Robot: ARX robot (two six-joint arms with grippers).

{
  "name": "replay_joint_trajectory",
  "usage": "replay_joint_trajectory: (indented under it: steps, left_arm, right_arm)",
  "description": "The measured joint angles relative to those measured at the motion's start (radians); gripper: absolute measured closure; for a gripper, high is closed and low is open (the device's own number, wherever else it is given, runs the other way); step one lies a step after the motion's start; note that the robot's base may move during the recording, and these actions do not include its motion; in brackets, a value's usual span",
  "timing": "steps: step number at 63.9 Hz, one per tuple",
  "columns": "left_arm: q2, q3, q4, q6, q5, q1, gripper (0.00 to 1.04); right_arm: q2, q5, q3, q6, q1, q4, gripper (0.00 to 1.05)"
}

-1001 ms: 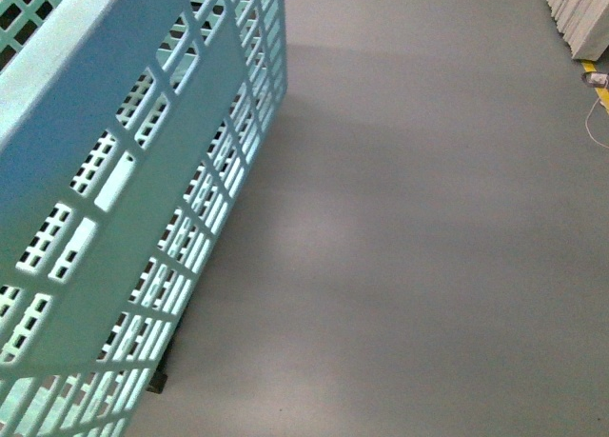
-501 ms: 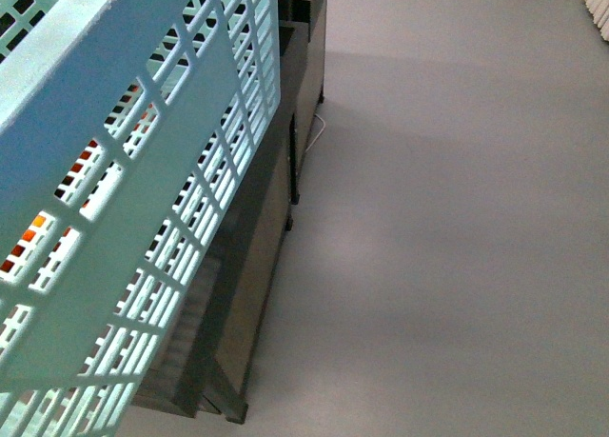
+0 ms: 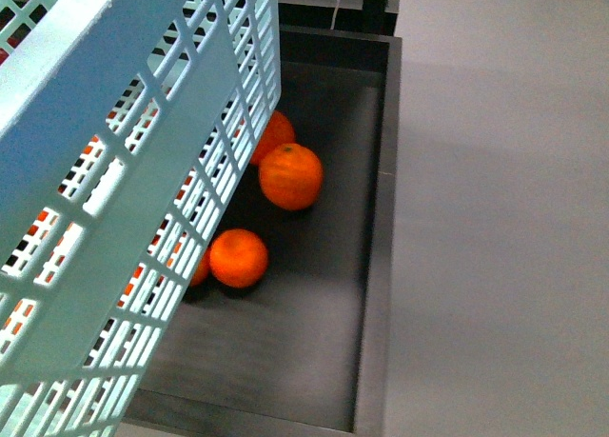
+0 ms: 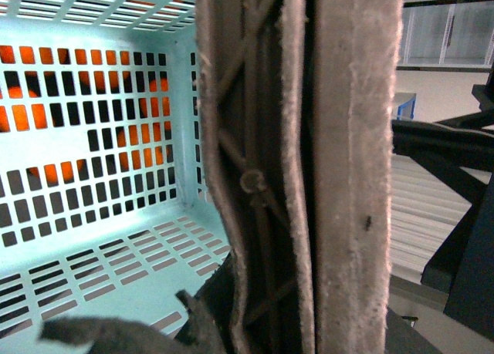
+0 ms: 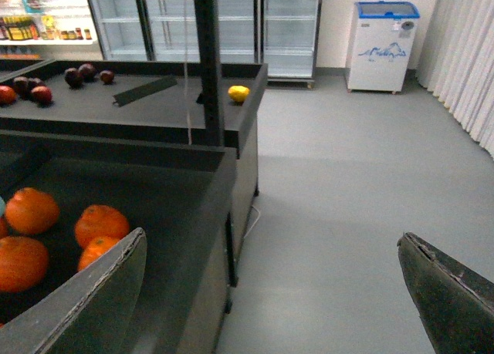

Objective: Pick lemon and mango into basket

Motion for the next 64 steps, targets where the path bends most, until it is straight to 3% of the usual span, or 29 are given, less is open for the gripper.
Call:
replay_joint_trajectory:
  steps: [64]
  left_arm:
    - [0.000, 0.001, 0.000, 0.002, 0.000, 0.001, 0.90]
  right_arm:
    - [0.000, 0.000, 0.000, 0.000, 0.000, 0.001, 0.09]
